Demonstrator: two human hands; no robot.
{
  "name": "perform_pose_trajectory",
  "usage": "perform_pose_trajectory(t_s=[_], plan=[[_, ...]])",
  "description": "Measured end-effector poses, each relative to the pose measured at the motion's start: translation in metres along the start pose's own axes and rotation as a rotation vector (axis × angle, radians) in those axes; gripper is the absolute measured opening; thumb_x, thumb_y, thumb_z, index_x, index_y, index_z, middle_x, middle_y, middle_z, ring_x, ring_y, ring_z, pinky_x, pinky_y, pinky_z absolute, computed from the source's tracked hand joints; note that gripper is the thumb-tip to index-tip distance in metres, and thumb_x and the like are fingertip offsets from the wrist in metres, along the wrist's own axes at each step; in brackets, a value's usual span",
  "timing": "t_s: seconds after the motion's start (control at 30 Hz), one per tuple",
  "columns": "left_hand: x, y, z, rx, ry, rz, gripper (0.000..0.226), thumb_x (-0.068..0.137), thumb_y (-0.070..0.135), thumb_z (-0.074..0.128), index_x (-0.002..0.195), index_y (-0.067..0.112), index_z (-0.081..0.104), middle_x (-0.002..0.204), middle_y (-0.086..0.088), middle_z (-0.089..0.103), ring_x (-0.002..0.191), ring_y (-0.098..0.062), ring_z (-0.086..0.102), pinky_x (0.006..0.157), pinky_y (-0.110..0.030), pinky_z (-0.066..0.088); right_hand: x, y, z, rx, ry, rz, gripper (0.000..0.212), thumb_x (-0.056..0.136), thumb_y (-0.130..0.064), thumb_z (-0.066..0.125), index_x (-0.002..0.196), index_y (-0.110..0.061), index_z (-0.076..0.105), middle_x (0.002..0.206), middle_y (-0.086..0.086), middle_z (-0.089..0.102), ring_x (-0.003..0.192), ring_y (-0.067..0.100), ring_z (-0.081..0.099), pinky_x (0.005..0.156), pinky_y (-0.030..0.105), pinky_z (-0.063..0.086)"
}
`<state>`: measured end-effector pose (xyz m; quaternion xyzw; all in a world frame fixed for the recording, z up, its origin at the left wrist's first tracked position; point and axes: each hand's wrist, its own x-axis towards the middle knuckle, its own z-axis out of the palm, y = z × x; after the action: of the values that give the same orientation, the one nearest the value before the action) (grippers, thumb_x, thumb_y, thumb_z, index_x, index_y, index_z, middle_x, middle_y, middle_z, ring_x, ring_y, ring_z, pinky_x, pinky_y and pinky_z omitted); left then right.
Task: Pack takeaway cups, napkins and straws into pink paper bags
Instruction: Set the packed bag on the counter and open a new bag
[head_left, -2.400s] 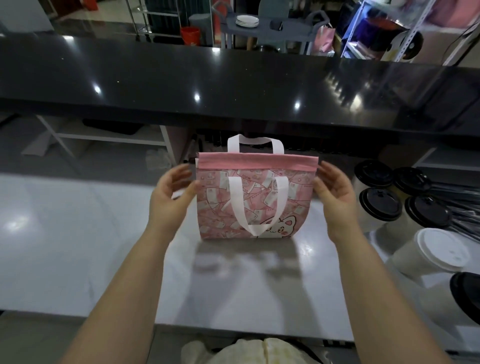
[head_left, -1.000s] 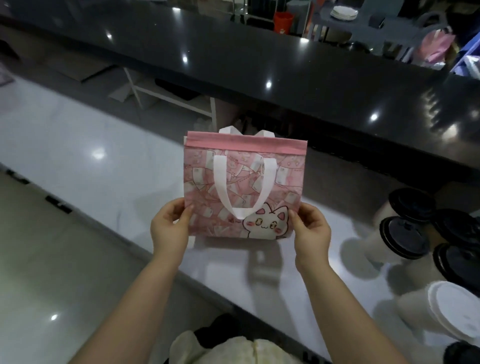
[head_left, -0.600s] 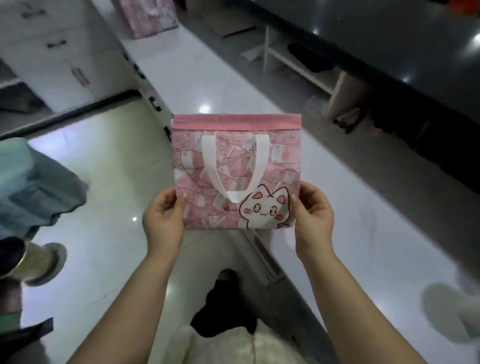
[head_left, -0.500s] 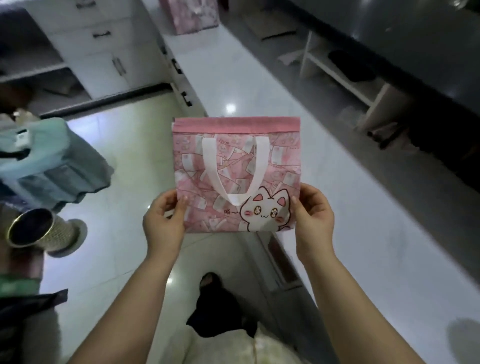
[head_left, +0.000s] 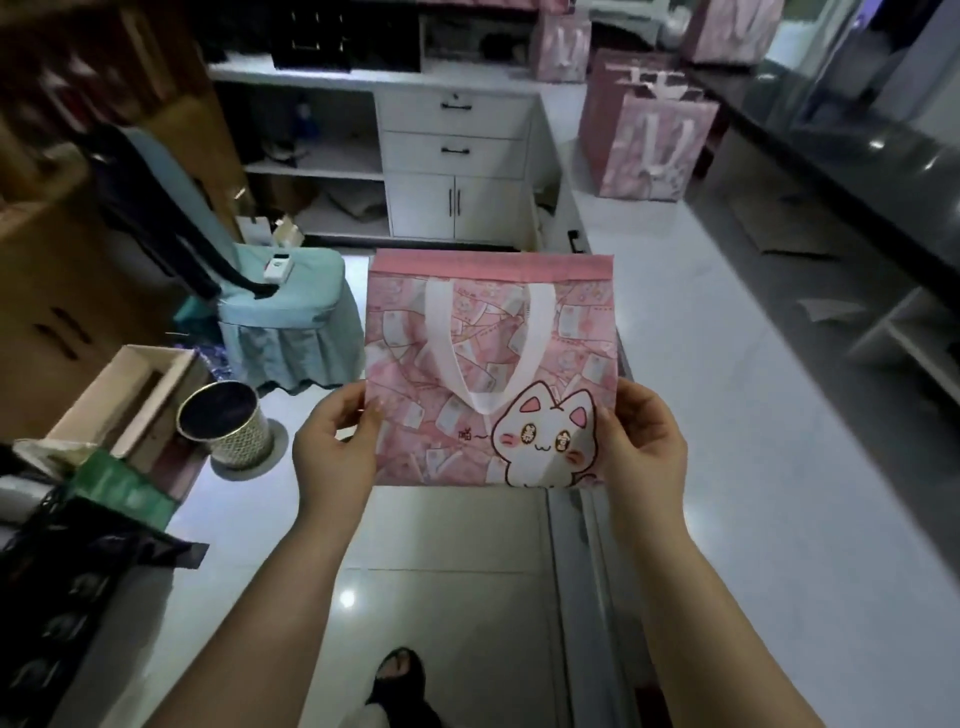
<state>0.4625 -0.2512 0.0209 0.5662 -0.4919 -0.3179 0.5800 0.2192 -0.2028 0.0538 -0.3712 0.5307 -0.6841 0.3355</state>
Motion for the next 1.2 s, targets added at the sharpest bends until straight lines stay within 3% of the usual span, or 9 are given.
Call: perform_pose_trajectory(t_s=[0.17,0.3,0.4,0.5,0.67,0.87,0.97,1.07,1.2], plan=[[0.103,0.013,-0.007,-0.023,0.009,0.073,0.018,0.091,0.023,0.067,0.108,0.027,0.070,0.097,0.015,0.071,0.086,0.004,0.063,0.071,-0.009,0.049,0.073,-0.014,0.080,0.026,0.008,-0.089,0.023,0.093,-0.002,0.060,0.115,-0.006,0.065,0.101,-0.004,0.074,0.093,0.012,0.070,0.072,0.019,0.055],[0.191,0.016,-0.003,-0.045,-0.043,0.096,0.024,0.091,0.025,0.066,0.114,0.021,0.069,0.102,0.008,0.072,0.097,-0.011,0.066,0.081,-0.028,0.054,0.132,-0.020,0.136,0.060,0.009,-0.130,0.024,0.092,0.001,0.060,0.114,-0.006,0.066,0.096,-0.005,0.075,0.090,0.010,0.070,0.072,0.019,0.055],[0.243,0.018,0.012,-0.048,-0.051,0.123,0.017,0.091,0.026,0.067,0.105,0.035,0.068,0.095,0.019,0.070,0.090,0.001,0.065,0.075,-0.019,0.051,0.174,-0.017,0.166,0.056,0.044,-0.151,0.024,0.091,-0.001,0.062,0.113,-0.009,0.068,0.098,-0.003,0.075,0.093,0.014,0.071,0.073,0.022,0.056],[0.284,0.015,0.034,-0.081,-0.069,0.101,0.020,0.090,0.020,0.067,0.104,0.034,0.069,0.094,0.017,0.071,0.088,-0.003,0.066,0.072,-0.015,0.051,0.215,-0.010,0.186,0.057,0.092,-0.145,0.024,0.091,-0.001,0.062,0.108,-0.016,0.070,0.098,-0.003,0.075,0.092,0.014,0.071,0.072,0.023,0.056],[0.336,0.009,0.076,-0.170,-0.107,0.032,0.039,0.091,0.005,0.057,0.094,0.043,0.068,0.089,0.025,0.071,0.084,0.008,0.064,0.065,-0.005,0.047,0.282,0.011,0.201,0.045,0.140,-0.100,0.022,0.091,-0.001,0.061,0.106,-0.016,0.069,0.096,-0.004,0.075,0.090,0.013,0.071,0.073,0.024,0.056],[0.413,0.002,0.145,-0.309,-0.127,-0.125,0.031,0.090,0.004,0.056,0.101,0.026,0.074,0.099,0.002,0.075,0.093,-0.018,0.071,0.074,-0.035,0.058,0.387,0.032,0.213,0.036,0.094,-0.083,0.025,0.092,-0.001,0.058,0.101,-0.022,0.069,0.093,-0.004,0.075,0.087,0.013,0.071,0.070,0.024,0.056],[0.463,0.012,0.179,-0.329,-0.125,-0.169,0.032,0.086,0.002,0.057,0.096,0.027,0.075,0.092,0.005,0.076,0.083,-0.012,0.071,0.063,-0.024,0.058,0.447,0.034,0.222,0.087,0.067,-0.069,0.026,0.093,-0.001,0.058,0.099,-0.024,0.070,0.095,0.003,0.075,0.089,0.018,0.071,0.074,0.030,0.058],[0.518,0.031,0.216,-0.326,-0.132,-0.190,0.035,0.084,-0.002,0.054,0.096,0.025,0.074,0.090,0.005,0.076,0.080,-0.011,0.070,0.066,-0.025,0.059,0.514,0.030,0.233,0.117,0.028,-0.061,0.020,0.093,-0.004,0.061,0.106,-0.017,0.069,0.096,0.008,0.075,0.089,0.023,0.071,0.073,0.033,0.059],[0.577,0.053,0.260,-0.329,-0.109,-0.126,0.034,0.088,-0.001,0.055,0.101,0.024,0.073,0.089,0.007,0.076,0.076,-0.008,0.072,0.057,-0.020,0.055,0.599,0.023,0.251,0.153,-0.026,-0.137,0.024,0.091,-0.001,0.059,0.100,-0.022,0.070,0.093,0.001,0.075,0.087,0.017,0.071,0.071,0.029,0.058]])
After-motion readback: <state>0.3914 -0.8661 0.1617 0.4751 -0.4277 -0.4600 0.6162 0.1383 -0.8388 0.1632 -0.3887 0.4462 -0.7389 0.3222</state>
